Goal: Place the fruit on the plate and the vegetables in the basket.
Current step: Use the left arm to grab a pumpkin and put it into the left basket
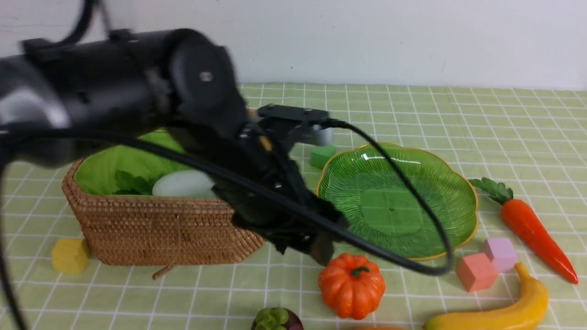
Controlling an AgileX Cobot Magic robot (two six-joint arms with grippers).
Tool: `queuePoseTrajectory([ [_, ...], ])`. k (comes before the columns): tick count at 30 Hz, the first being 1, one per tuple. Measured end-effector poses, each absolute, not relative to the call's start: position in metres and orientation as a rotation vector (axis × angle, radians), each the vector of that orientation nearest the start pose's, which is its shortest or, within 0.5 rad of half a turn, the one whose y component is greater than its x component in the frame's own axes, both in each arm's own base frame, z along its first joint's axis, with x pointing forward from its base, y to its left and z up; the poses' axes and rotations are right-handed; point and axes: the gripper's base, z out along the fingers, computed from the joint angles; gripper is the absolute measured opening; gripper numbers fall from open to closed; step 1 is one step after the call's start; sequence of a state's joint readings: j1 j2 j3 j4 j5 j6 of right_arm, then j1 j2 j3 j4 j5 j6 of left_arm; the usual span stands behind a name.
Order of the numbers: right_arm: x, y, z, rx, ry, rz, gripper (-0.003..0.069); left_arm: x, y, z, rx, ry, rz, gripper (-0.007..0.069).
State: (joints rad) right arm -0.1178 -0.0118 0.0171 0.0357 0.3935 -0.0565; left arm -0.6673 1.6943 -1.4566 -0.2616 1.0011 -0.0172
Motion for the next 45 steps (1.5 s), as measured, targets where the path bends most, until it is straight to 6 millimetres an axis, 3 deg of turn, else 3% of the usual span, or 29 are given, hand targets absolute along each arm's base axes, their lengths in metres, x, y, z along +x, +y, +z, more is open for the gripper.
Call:
queuePoseTrajectory([
  [8, 0.052, -0.005, 0.173, 0.079, 1.881, -0.084, 0.0241, 0.297, -0.32, 0.277, 0.795, 2.752, -0.322, 0.0515],
  [12, 0.052, -0.005, 0.173, 0.079, 1.881, -0.084, 0.0241, 0.303, -0.341, 0.261, 0.766, 2.794, -0.316, 0.0515],
  [21, 0.052, -0.005, 0.173, 0.079, 1.881, -0.084, 0.0241, 0.309, -0.345, 0.241, 0.724, 2.853, -0.261, 0.0493],
  [31, 0.052, -0.005, 0.173, 0.079, 1.881, -0.084, 0.0241, 0.31, -0.346, 0.239, 0.708, 2.859, -0.255, 0.0375],
  [37, 0.052, -0.005, 0.173, 0.079, 1.881, -0.084, 0.0241, 0.313, -0.348, 0.217, 0.721, 2.911, -0.2, 0.0308],
  [45, 0.052, -0.005, 0.173, 0.079, 1.881, -0.084, 0.0241, 0.314, -0.348, 0.218, 0.725, 2.902, -0.182, 0.0234],
])
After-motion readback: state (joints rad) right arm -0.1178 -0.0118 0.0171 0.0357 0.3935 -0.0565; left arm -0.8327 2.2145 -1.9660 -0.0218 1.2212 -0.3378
